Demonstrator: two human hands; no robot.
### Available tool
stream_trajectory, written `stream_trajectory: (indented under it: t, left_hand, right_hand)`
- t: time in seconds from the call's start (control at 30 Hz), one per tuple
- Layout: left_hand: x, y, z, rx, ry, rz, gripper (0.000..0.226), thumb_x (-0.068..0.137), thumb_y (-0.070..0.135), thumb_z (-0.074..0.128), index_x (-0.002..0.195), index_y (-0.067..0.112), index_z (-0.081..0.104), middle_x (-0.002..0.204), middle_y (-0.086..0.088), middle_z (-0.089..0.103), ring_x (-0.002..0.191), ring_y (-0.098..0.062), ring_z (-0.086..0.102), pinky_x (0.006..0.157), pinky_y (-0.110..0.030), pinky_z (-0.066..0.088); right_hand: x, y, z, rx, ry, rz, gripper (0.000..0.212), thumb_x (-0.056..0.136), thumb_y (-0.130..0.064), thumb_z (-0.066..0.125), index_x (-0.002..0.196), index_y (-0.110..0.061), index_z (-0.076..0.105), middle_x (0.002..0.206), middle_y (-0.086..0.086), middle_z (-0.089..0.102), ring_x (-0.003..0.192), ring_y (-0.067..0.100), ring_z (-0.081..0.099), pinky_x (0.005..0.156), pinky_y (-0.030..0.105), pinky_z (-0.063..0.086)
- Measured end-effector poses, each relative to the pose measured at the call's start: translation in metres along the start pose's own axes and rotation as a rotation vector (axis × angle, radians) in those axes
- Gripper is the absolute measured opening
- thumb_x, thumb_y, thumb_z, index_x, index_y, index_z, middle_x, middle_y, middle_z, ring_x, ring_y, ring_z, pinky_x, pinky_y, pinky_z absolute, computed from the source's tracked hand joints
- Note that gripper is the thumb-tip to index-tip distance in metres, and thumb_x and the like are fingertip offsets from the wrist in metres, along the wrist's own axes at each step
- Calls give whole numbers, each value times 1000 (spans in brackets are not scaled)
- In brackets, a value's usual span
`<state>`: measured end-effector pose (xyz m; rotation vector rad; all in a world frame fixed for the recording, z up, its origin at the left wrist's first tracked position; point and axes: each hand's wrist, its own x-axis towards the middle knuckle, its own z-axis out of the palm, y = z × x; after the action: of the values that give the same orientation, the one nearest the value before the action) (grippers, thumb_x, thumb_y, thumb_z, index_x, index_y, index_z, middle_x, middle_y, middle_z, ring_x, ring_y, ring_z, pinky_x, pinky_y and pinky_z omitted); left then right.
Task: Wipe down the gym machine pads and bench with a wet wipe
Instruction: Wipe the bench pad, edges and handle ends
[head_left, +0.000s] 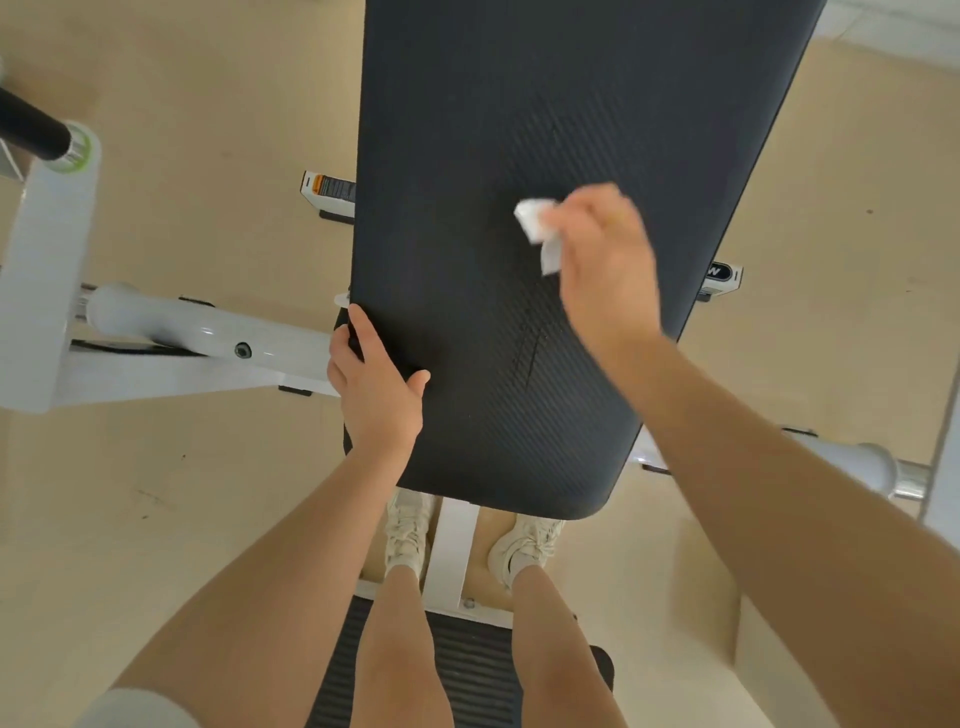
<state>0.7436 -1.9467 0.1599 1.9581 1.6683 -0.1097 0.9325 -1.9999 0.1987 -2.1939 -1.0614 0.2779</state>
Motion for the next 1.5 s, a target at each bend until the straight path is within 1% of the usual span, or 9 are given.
stream_trajectory:
  t: [0.1, 0.23, 0.37, 0.67, 0.83, 1.03, 1.27, 1.37, 1.5]
  left_hand:
    - [3, -2, -2, 20, -16, 30, 90, 86, 23, 63, 148, 11, -1, 150, -17, 12, 136, -34, 20, 106, -41, 32]
    - [5, -10, -4, 45, -50, 71, 93, 85, 26, 63, 147, 9, -3, 151, -18, 10, 137, -35, 17, 107, -42, 30]
    - [1, -11, -5, 67, -28, 133, 97, 82, 29, 67, 147, 5, 0, 153, -20, 4, 140, -37, 14, 112, -43, 24]
    - [-16, 7, 10, 71, 13, 195, 112, 72, 41, 74, 147, 5, -1, 155, -19, -2, 143, -35, 5, 115, -41, 11]
    - [-28, 17, 20, 70, -7, 156, 115, 71, 44, 74, 147, 6, -3, 155, -16, -4, 143, -34, 3, 115, -41, 9]
    - [-41, 19, 26, 112, -19, 139, 115, 70, 43, 75, 147, 7, -2, 155, -17, -4, 143, -35, 4, 115, -42, 12]
    - [-51, 35, 38, 107, -25, 121, 114, 71, 46, 73, 148, 10, -3, 156, -15, -4, 143, -33, 5, 115, -42, 13]
    - [-52, 37, 47, 80, -36, 47, 114, 70, 47, 73, 148, 10, -2, 155, -14, -1, 142, -33, 8, 114, -43, 16]
    - [-54, 39, 53, 77, -58, 24, 116, 70, 46, 74, 147, 9, -3, 155, -15, -1, 141, -34, 8, 113, -45, 18]
  right_hand:
    - [16, 8, 0, -122, 35, 33, 16, 86, -14, 49, 95, -5, 60, 91, 0, 51, 77, -2, 47, 68, 23, 39]
    - [-63, 21, 29, -284, -245, -169, 17, 72, -1, 64, 87, -10, 63, 84, 10, 56, 79, 26, 51, 58, 32, 49]
    - [-136, 20, 39, -312, -665, -80, 46, 82, 5, 58, 125, -9, 53, 127, 7, 51, 113, 25, 47, 91, 37, 50]
    - [7, 12, -26, -3, 58, 149, 20, 87, -11, 45, 91, -4, 63, 95, 13, 55, 90, 27, 49, 74, 34, 38]
    - [-31, 34, -1, -329, -175, -99, 35, 81, -1, 34, 98, -4, 65, 96, 15, 59, 88, 32, 54, 69, 30, 38]
    - [-134, 38, 18, -331, -662, -217, 43, 77, 2, 64, 118, -7, 57, 120, 8, 54, 103, 25, 52, 79, 32, 51]
    - [-30, 47, -34, -112, 18, -46, 18, 81, 3, 52, 92, -1, 66, 92, 21, 57, 86, 36, 54, 70, 37, 45]
    - [-3, 62, -41, -193, 68, -9, 26, 82, 5, 48, 102, -1, 64, 105, 20, 57, 95, 36, 52, 72, 33, 43]
    - [-48, 72, -18, -255, -96, -203, 21, 77, 1, 45, 84, -4, 64, 84, 15, 59, 76, 31, 55, 61, 29, 45]
